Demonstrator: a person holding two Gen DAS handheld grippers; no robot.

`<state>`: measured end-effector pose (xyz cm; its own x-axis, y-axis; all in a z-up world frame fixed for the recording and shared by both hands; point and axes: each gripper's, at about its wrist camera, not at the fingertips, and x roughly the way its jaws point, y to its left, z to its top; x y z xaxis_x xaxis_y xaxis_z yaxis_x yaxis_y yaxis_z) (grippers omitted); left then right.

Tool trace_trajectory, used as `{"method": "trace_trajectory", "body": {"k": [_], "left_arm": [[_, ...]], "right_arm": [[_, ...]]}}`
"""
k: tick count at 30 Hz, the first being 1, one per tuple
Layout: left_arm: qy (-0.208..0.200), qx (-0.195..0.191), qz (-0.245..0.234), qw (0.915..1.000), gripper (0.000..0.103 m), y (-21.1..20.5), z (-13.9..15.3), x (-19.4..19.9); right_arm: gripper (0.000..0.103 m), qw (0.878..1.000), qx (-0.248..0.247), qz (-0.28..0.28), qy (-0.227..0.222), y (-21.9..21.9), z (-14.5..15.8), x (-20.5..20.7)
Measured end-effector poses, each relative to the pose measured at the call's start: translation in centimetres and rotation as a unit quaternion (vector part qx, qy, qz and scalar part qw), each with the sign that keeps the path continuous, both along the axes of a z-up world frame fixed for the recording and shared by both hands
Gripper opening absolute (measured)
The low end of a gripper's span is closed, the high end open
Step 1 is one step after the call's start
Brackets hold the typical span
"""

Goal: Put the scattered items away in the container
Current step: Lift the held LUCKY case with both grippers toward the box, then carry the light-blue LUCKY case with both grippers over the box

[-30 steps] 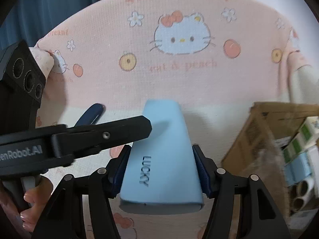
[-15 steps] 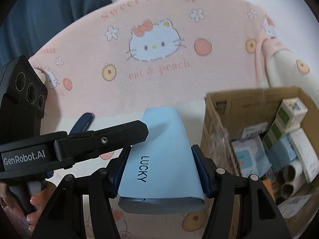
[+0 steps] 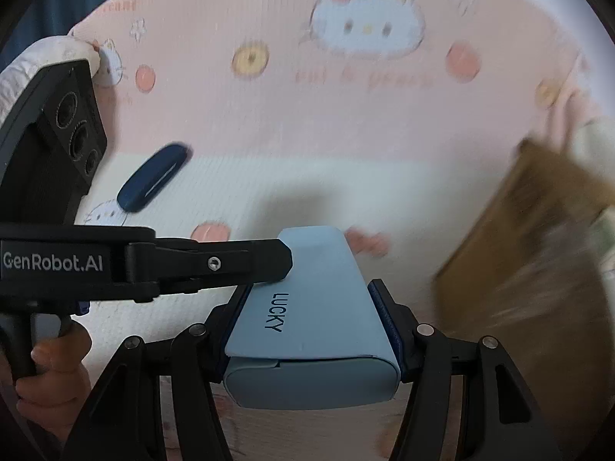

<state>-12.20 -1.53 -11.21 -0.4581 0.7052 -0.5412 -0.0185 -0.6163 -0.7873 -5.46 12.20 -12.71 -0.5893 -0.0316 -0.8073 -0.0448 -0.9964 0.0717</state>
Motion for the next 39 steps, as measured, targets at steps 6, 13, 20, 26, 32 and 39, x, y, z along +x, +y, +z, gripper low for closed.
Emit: {"method": "trace_trajectory", "body": {"k": [6, 13, 20, 26, 32, 39], "left_arm": [[-0.065, 0.004, 0.003, 0.9978, 0.024, -1.5, -5.5, -0.7], [-0.092, -0.029, -0.018, 0.9952, 0.024, -0.8, -7.9, -0.3], [-0.119, -0.050, -0.011, 0.9916, 0.040, -0.9, -9.3, -0.5], [-0.144, 0.012, 0.004, 0.9895, 0.042, -1.9, -10.9, -1.7], [-0.143, 0.025, -0.007, 0.9895, 0.041, -0.9, -11.2, -2.4], [-0.118, 0.004, -0.006, 0.9929, 0.039, -0.7, -10.1, -1.9]], "right_arm": [[0.058, 0.998, -0.038, 0.010, -0.053, 0.2, -4.7, -0.8], [0.058, 0.990, -0.065, 0.003, -0.129, 0.5, -7.8, -0.3], [0.060, 0.985, -0.075, -0.011, -0.158, 0.8, -8.6, -0.6], [0.062, 0.981, -0.084, -0.014, -0.172, 1.0, -9.6, -1.7], [0.063, 0.986, -0.064, 0.004, -0.157, 0.6, -9.5, -1.7], [0.059, 0.989, -0.056, 0.007, -0.134, 0.7, -8.4, -0.8]]}}
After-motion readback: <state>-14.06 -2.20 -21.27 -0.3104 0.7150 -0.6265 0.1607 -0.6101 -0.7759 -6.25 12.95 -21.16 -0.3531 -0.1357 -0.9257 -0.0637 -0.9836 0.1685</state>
